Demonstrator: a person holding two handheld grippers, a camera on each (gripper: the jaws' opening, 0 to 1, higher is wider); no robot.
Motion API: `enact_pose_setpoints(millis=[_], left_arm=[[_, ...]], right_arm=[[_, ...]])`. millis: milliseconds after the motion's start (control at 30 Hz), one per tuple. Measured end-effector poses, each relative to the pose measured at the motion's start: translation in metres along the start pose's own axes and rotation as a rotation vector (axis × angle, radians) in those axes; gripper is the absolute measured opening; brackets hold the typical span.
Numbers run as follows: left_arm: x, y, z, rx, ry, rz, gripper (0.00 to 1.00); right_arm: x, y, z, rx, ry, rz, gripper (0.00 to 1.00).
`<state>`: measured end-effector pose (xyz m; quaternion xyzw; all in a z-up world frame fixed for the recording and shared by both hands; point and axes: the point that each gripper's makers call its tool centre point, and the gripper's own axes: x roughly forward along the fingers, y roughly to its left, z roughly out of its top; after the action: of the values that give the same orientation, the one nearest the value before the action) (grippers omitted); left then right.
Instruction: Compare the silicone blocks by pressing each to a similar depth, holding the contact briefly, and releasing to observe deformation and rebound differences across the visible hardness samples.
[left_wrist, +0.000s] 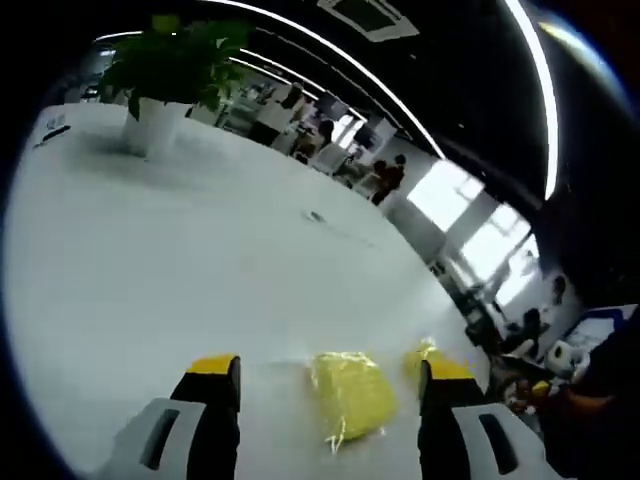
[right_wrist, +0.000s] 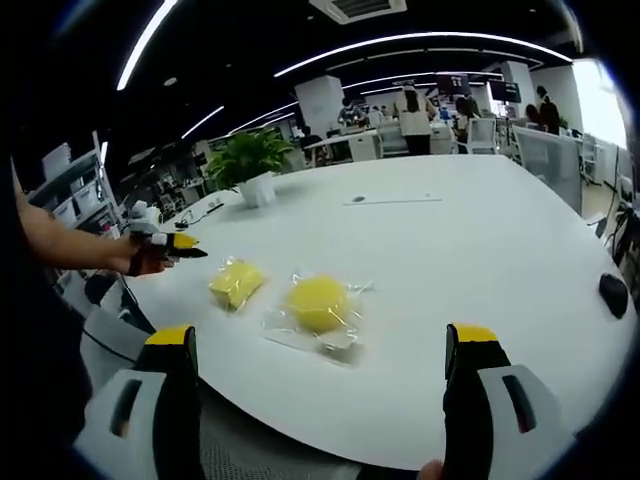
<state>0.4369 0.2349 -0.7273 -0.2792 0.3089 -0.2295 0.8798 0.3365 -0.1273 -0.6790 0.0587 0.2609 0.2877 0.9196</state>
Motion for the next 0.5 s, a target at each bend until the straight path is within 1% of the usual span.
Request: enact_pose_setpoints(millis=[67,100,133,233,300,400,433,467,500], left_arm=[[0.008,0.008,-0.002,-0.015,0.003,0.006,0.68],[0.011,0.009,-0.005,-0.018,0.015,0.003,0.66],[0.016,0.007,-0.010,-0.021,0.040,-0.014,0.63],[0.025,0.012,-0.013,-0.025,0.055,-0.010,0.59],[0.032,0.014,-0.015,-0.060,0.062,-0.017,0.56],[0.040,0.020,-0.016,-0.107,0.058,-0.009,0.51],[0.042,0.021,-0.016,-0.134,0.057,-0.014,0.48],[0.045,0.020,-0.016,-0.156,0.051,-0.029,0.43],[0.046,0.019,-0.017,-0.161,0.053,-0.036,0.39]], right_arm=[[-0.002,0.001,0.000,0.003,0.000,-0.005,0.97],[-0.002,0.001,0.000,0.003,0.000,-0.008,0.97],[-0.003,0.000,-0.001,0.006,0.002,-0.014,0.97],[-0.005,-0.004,-0.008,0.014,0.013,-0.032,0.97],[-0.007,-0.006,-0.011,0.022,0.021,-0.044,0.97],[-0.010,-0.008,-0.012,0.028,0.025,-0.057,0.97],[-0.011,-0.008,-0.013,0.028,0.027,-0.059,0.97],[-0.011,-0.009,-0.013,0.030,0.029,-0.063,0.97],[-0.011,-0.009,-0.014,0.033,0.031,-0.066,0.97]])
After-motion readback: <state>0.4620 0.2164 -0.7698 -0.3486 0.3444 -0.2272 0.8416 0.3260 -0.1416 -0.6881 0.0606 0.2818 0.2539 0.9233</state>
